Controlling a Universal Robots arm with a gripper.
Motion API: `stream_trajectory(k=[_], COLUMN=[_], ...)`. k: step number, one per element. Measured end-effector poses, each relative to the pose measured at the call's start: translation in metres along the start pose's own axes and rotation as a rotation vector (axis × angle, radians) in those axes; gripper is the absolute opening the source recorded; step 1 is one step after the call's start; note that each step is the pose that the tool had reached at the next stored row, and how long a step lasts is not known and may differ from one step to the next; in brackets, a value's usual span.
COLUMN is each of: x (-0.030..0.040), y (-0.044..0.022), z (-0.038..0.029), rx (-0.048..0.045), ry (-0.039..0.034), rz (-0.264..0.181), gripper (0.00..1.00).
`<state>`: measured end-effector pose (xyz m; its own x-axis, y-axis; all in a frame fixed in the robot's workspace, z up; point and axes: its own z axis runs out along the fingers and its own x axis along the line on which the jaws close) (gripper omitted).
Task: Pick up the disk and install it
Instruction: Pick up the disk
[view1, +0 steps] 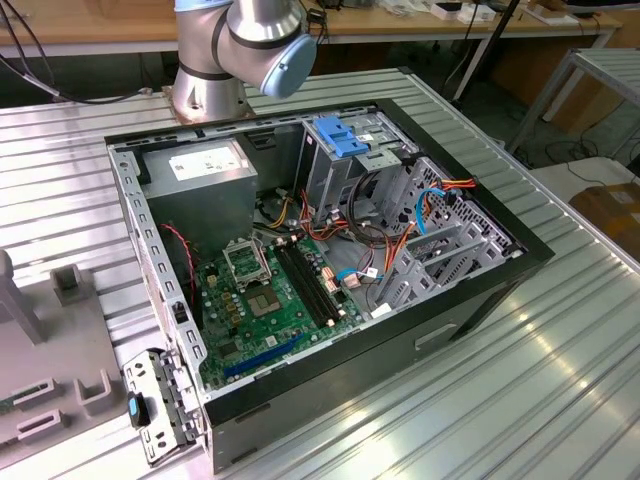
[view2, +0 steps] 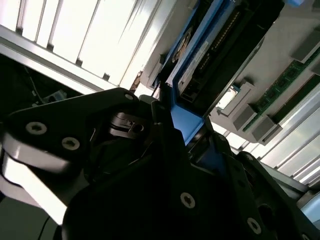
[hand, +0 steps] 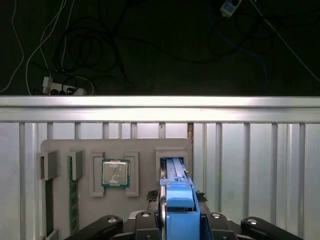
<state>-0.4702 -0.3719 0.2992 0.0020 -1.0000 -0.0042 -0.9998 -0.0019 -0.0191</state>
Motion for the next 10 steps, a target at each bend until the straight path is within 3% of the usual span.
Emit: stream_trajectory(k=[3, 6, 10], x=[0.0002, 0.0006, 0.0006], y=[0.0000, 0.0000, 0.0000], z=[0.0002, 0.0005, 0.0006], rx=[0.0008, 0.0008, 0.0009], ry=[0.0001, 0.0008, 0.0008], rz=[0.005, 0.037, 0.039], gripper=[0.37, 0.37, 0.37])
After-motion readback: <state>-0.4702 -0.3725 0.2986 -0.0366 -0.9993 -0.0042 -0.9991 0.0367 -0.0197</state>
